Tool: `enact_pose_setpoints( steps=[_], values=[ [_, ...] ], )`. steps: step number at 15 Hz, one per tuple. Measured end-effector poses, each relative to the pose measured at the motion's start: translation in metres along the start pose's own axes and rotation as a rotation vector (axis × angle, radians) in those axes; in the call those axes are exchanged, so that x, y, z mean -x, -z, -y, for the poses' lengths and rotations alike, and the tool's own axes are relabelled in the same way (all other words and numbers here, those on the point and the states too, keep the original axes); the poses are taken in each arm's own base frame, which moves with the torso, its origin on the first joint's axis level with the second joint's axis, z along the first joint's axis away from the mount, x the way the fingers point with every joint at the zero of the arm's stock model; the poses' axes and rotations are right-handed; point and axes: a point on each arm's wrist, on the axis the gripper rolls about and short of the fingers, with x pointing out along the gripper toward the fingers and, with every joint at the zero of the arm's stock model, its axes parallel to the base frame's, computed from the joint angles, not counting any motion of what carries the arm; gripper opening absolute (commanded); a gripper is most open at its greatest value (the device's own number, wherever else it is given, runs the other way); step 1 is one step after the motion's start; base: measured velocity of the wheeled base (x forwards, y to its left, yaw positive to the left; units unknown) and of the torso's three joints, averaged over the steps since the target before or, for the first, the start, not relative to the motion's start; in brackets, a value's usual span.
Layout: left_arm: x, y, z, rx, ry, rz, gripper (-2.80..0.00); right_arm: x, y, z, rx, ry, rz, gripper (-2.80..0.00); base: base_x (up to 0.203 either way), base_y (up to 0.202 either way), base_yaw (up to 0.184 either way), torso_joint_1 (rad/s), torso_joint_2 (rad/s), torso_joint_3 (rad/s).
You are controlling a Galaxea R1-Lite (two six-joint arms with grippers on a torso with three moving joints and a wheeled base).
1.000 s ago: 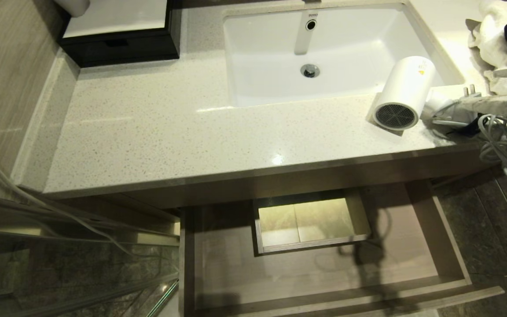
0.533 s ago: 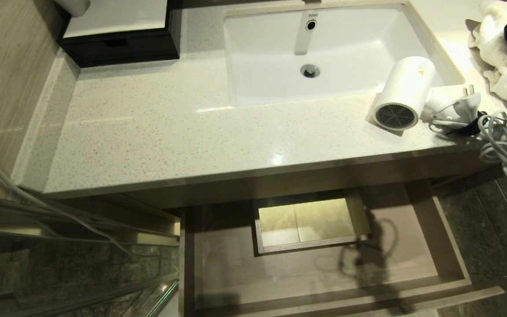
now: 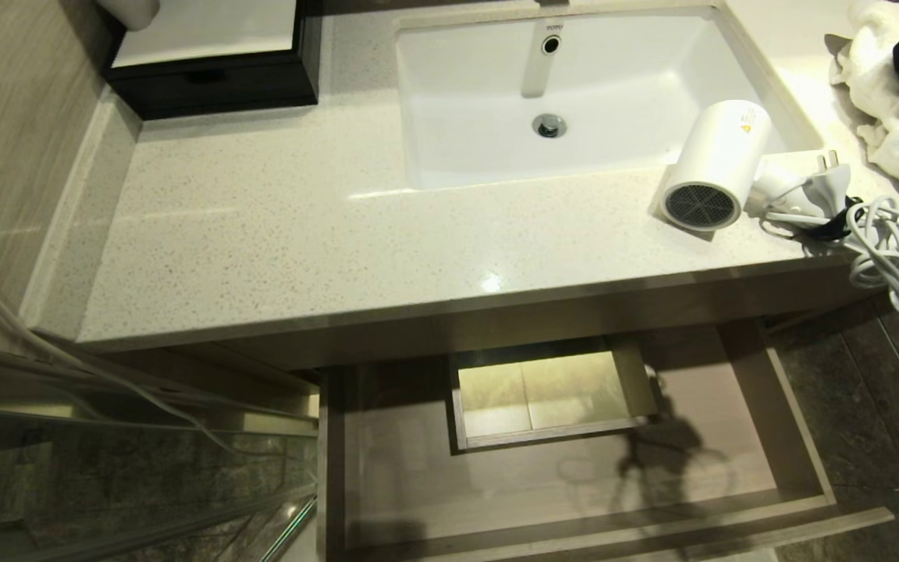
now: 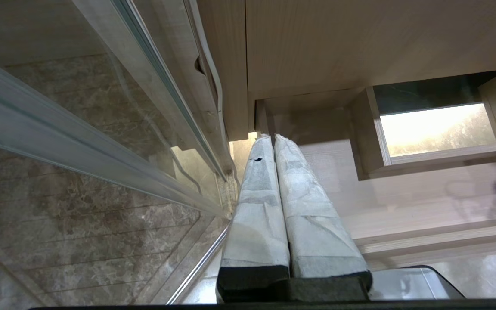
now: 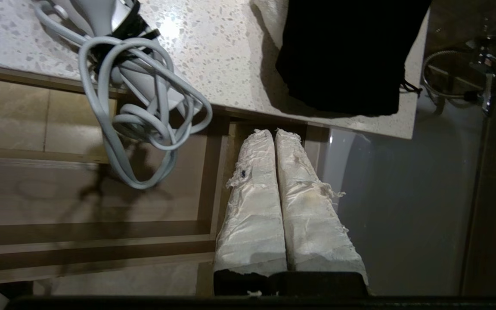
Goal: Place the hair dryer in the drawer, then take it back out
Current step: Close the drawer
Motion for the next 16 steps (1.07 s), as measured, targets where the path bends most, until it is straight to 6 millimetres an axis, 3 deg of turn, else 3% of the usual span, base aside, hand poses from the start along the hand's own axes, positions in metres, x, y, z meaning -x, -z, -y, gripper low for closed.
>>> enact_pose_setpoints(
  steps=[7,16],
  values=[
    [0.0,0.0,0.0,-0.001,0.0,0.0,-2.8,0.014,0.004,-0.003,0.007,0.002,0.03,-2.8,0.0,0.0,0.0,-0.276,0.07,-0.194],
    [0.0,0.0,0.0,0.0,0.0,0.0,-2.8,0.03,0.026,-0.015,0.008,-0.008,0.022,-2.8,0.0,0.0,0.0,-0.259,0.0,-0.264]
  ],
)
